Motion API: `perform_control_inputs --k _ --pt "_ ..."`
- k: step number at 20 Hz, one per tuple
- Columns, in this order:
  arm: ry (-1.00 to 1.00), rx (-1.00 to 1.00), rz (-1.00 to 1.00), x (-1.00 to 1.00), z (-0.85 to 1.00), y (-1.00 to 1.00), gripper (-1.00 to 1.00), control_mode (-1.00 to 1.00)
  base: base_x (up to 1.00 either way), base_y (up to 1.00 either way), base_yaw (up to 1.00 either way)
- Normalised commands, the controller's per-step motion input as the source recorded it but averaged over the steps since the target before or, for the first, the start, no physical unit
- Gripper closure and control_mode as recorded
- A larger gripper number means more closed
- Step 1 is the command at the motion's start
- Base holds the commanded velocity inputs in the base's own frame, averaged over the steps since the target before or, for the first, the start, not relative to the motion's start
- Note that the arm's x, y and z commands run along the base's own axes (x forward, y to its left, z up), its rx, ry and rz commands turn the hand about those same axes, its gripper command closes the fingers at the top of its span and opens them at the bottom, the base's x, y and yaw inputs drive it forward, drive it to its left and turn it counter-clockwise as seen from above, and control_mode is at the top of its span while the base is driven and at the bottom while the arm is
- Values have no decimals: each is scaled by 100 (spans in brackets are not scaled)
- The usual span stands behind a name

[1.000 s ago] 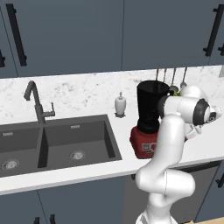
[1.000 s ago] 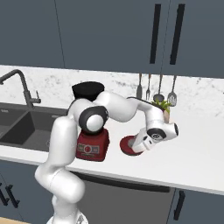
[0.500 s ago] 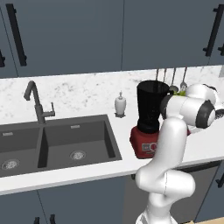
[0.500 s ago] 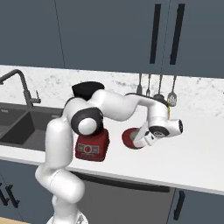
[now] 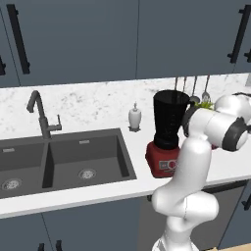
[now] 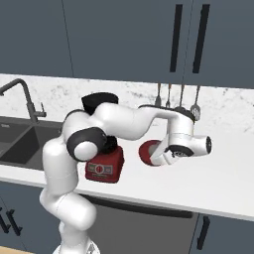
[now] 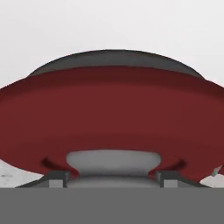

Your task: Close the lid blender by securely placing the lid on top.

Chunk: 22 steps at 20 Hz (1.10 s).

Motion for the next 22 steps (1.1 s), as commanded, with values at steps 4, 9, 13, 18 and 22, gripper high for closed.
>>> perform_control_inputs --k 4,9,13,18,22 --pt "-22 4 -3 -64 33 -4 100 -100 0 0 0" --pt "-20 0 -4 -47 95 2 100 -100 0 0 0" --pt "-15 0 -7 -35 100 0 100 -100 0 0 0" --pt "-6 0 -2 -32 93 10 100 -100 0 0 0" --pt "-2 0 0 -21 85 44 100 -100 0 0 0"
